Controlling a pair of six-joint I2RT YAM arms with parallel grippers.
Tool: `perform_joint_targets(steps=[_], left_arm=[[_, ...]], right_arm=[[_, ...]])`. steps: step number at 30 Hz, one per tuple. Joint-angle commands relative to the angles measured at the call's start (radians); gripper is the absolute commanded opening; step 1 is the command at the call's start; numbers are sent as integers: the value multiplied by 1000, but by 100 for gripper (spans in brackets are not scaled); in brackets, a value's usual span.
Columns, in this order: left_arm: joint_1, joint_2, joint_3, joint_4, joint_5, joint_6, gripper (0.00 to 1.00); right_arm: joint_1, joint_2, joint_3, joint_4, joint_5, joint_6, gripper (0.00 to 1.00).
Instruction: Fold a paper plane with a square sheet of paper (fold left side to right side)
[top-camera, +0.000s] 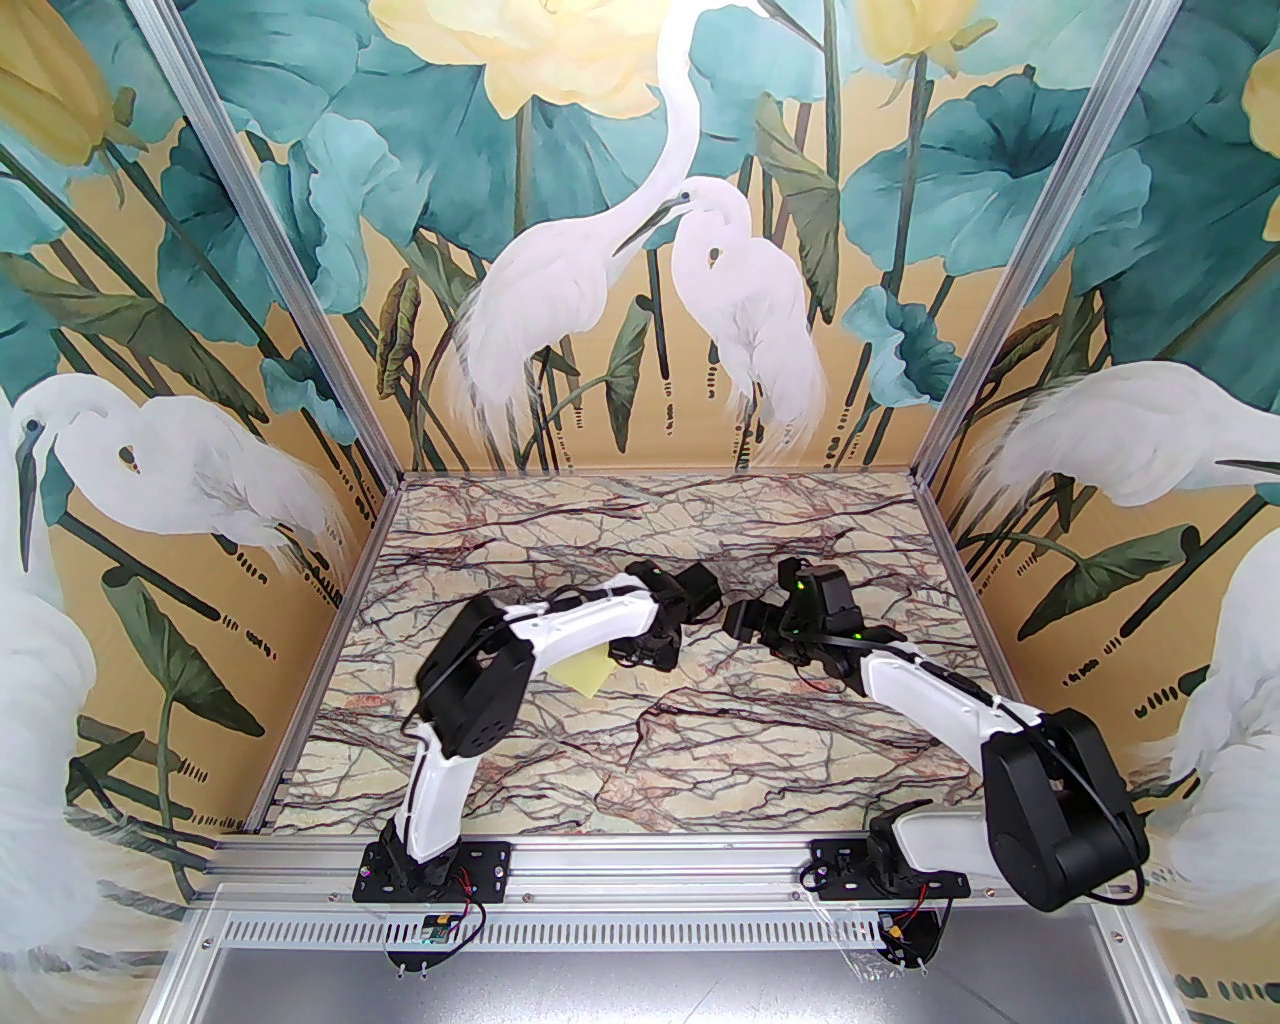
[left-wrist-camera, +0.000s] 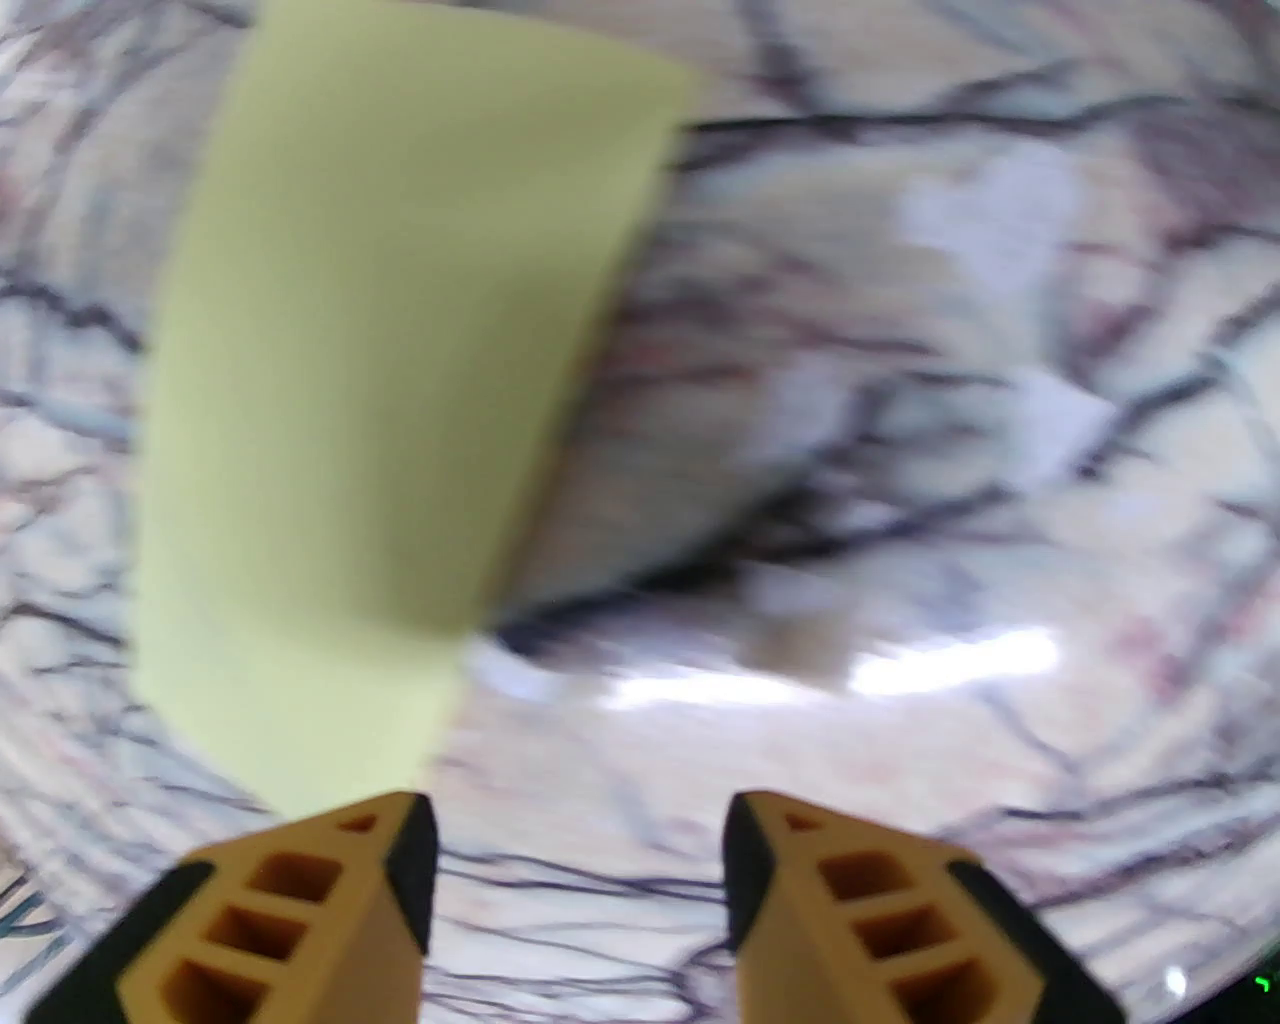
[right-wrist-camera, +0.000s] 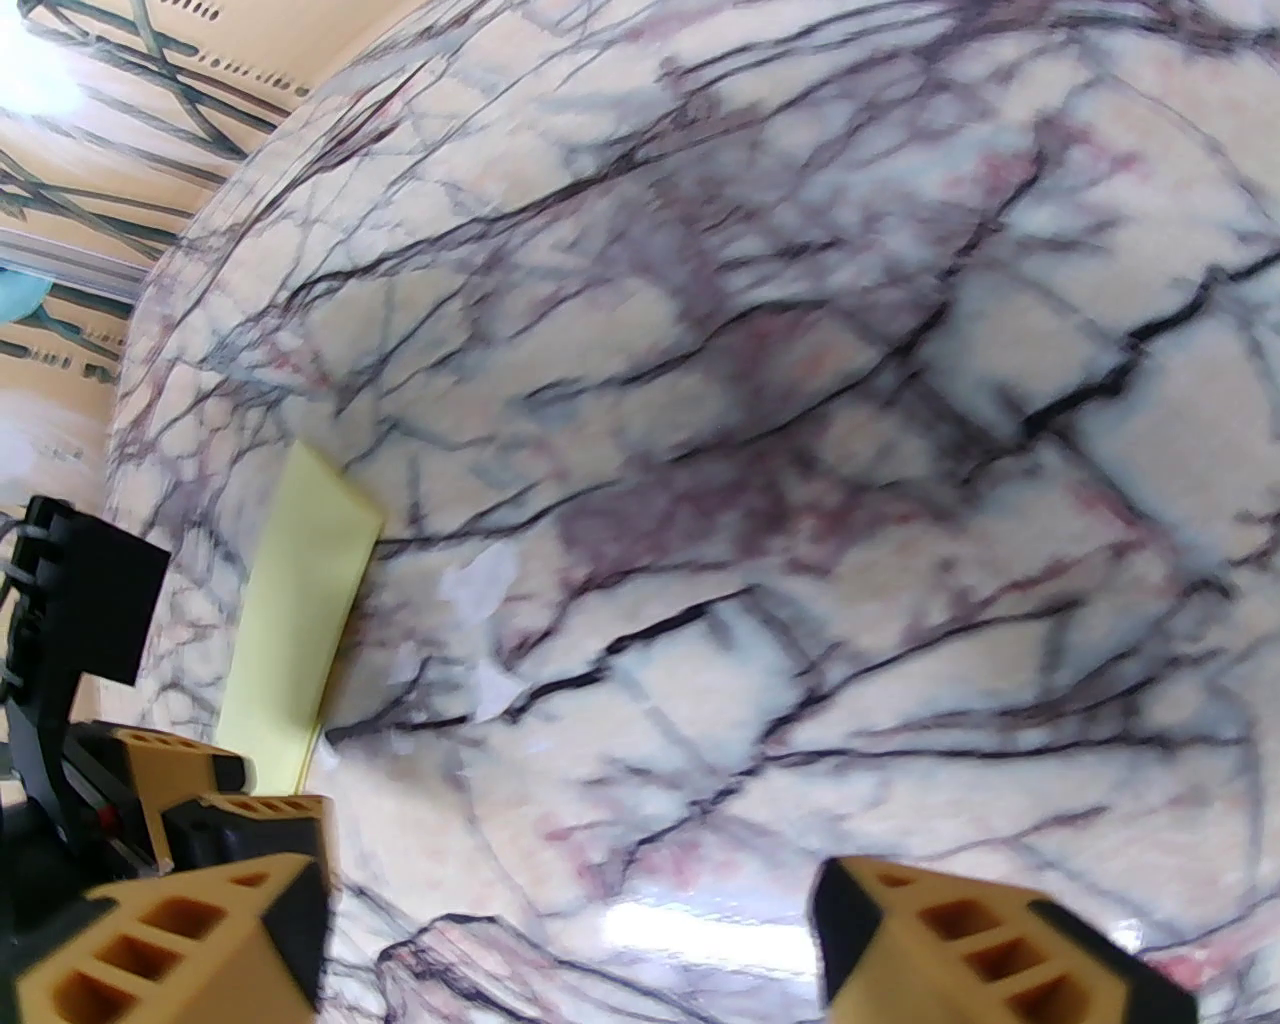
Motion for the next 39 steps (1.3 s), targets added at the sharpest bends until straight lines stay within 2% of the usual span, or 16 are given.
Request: perform_joint_targets(steps=[1,3,6,11,17,21,23,24,26,31,39], left_arm=[[69,-184,-127,156,125,-46,54],[114,-276,-230,208,129,-57,54],[201,-401,-386,268,131,-71,56],[354,-566,-592,350,162,-94,58],[421,-664,-702,394,180,-100,61],[433,-669,-724,390,181,-107,63],[435,-677,-737,400,187,-113,74],[436,-683,-744,407,194,-115,74],[436,-694,-751,417,202,-117,75],[437,-705,-770,436,211,-121,76],[437,-715,-812,508,286,-135,78]], right_arm=[[44,47,27,57,-87,14,56],[93,80,46,98,-92,47,37],[181,167,100,158,-93,110,20],[314,322,171,308,-31,272,9],[428,499,262,472,44,462,3],[482,579,349,407,122,518,0],[496,605,370,389,152,533,0],[498,617,382,372,169,537,0],[501,639,411,331,190,536,0],[501,713,504,210,152,503,0],[469,698,470,57,63,351,0]])
